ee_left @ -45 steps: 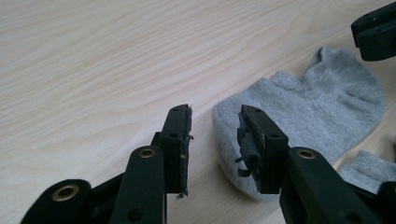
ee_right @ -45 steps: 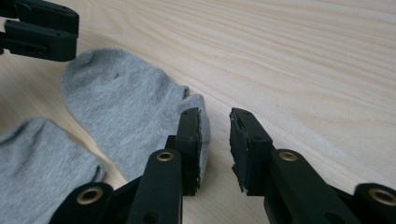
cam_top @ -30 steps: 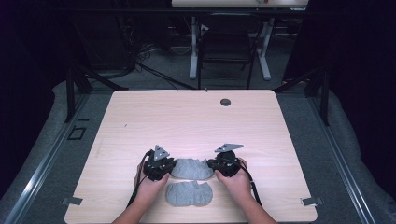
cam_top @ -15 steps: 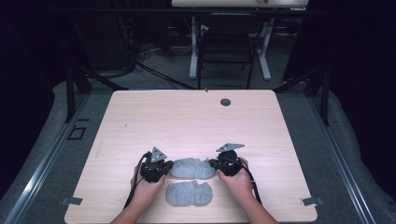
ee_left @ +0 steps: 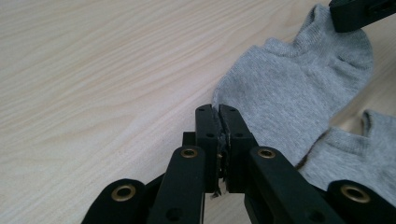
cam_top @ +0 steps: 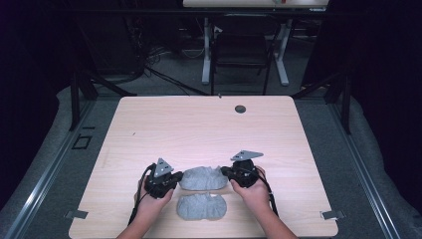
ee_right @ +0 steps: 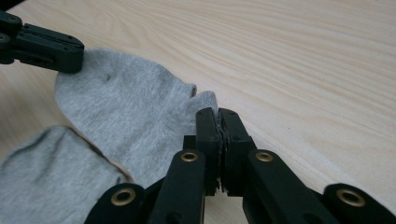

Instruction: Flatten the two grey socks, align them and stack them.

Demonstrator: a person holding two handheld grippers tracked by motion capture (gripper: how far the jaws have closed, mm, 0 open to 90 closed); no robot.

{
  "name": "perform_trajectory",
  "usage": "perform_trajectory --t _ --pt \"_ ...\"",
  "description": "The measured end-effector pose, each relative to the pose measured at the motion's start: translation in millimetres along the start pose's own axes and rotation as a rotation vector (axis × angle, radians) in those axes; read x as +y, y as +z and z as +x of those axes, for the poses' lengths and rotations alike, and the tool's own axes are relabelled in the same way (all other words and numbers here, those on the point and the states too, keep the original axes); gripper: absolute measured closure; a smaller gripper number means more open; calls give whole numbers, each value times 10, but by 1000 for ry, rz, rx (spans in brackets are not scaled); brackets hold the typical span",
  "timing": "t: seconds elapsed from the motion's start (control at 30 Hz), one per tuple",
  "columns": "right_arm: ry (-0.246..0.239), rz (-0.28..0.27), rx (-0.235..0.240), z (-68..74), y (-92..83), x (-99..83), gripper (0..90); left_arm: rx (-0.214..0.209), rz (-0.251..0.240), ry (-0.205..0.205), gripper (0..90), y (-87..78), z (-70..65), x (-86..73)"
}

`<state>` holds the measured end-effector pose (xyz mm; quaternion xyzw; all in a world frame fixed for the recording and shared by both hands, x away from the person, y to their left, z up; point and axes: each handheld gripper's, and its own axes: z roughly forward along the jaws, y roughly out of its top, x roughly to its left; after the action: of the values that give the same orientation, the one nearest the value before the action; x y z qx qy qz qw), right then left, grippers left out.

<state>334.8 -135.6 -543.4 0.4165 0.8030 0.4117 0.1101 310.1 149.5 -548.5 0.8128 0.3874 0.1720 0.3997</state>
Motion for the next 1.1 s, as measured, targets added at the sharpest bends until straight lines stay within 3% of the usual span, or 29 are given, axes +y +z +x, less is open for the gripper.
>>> perform_trajectory --t 0.2,0.5,0.67,0.83,1.03,1.1 --pt "-18 -9 4 51 -92 -10 882 -9 -16 6 876 -106 -43 -25" --pt "-58 -27 15 212 -238 -63 881 20 -24 24 875 -264 -155 -75" --pt "-108 -29 0 331 -305 -109 881 41 -24 36 875 -355 -230 -102" --pt "-209 -18 -59 480 -367 -190 881 43 -21 37 875 -413 -303 -140" --pt "-261 10 -77 560 -410 -277 880 45 2 47 874 -450 -396 -184" --pt "-259 2 -75 571 -410 -293 880 49 12 52 873 -459 -414 -213"
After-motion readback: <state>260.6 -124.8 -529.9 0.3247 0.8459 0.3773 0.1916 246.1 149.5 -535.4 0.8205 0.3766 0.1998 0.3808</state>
